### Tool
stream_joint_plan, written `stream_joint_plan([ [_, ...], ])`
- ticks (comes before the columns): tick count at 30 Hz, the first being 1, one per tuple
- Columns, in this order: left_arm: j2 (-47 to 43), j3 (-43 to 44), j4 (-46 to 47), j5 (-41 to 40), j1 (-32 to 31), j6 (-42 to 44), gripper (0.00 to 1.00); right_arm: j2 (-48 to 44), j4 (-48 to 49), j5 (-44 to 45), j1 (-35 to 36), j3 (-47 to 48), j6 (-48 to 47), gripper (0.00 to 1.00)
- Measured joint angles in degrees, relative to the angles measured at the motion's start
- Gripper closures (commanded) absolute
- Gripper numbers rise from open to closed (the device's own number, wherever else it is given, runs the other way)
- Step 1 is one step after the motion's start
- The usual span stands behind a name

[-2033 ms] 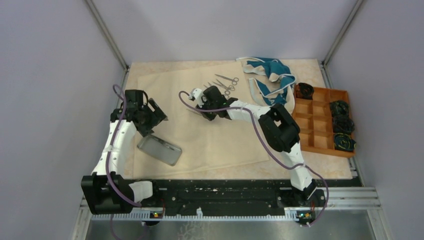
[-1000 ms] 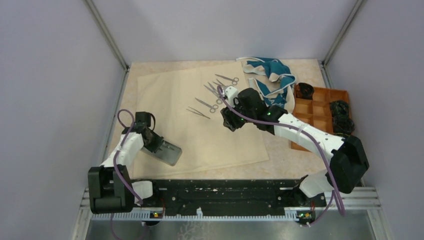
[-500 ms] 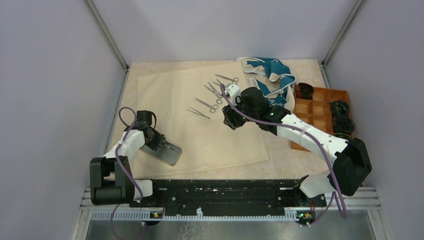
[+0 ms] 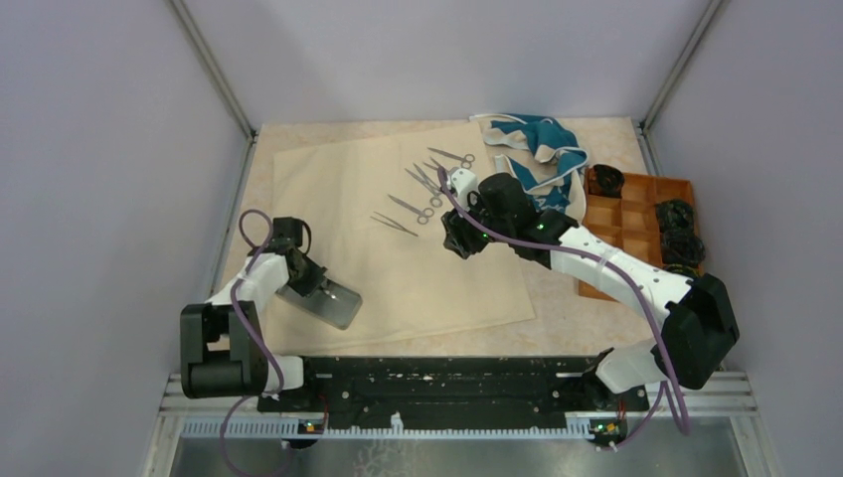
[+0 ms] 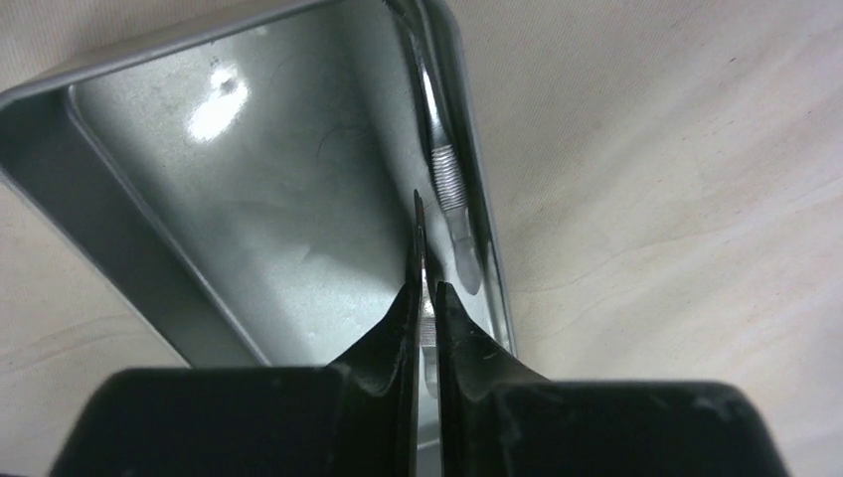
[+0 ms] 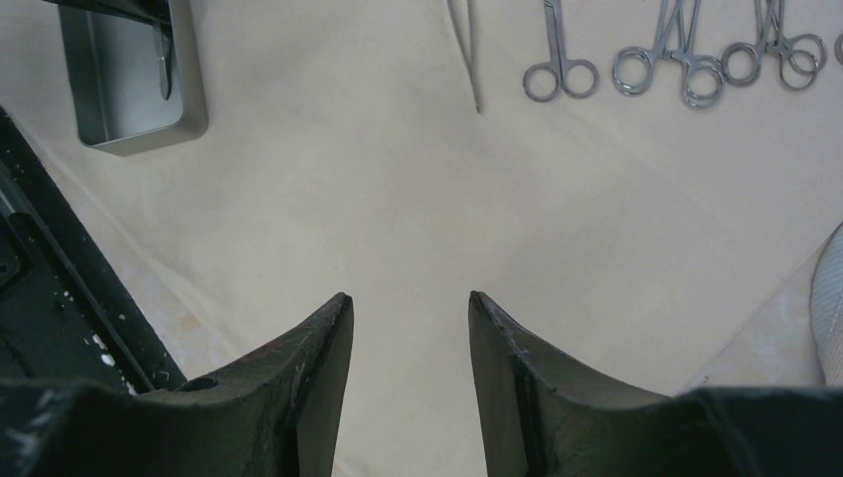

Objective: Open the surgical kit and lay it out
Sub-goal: Pick up the medical item from the container.

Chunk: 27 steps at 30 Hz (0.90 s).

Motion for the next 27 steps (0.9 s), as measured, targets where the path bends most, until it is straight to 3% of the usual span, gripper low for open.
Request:
stream_joint_plan([
  [7,-4.94,1.07,-7.76,0.35,0.0,1.16,1.0,0.0,0.02,-1.57,0.0,0.0,1.03,0.52],
  [12,-16.04,2.23,-11.04,7.15,0.02,0.72,1.0,1.36,1.77,-7.08,0.0,0.0,4.87,0.49],
  [19,-32.15,-4.2,2.6,22.4,-0.66,-6.4,1.0,6.71,10.05,-16.2,0.07,0.11,15.28,0.37],
  [27,-31.32,-5.05,11.3,27.67,-1.79,-8.37,1.0,15.98,12.94,-18.29,3.32,4.42,20.74,0.39],
])
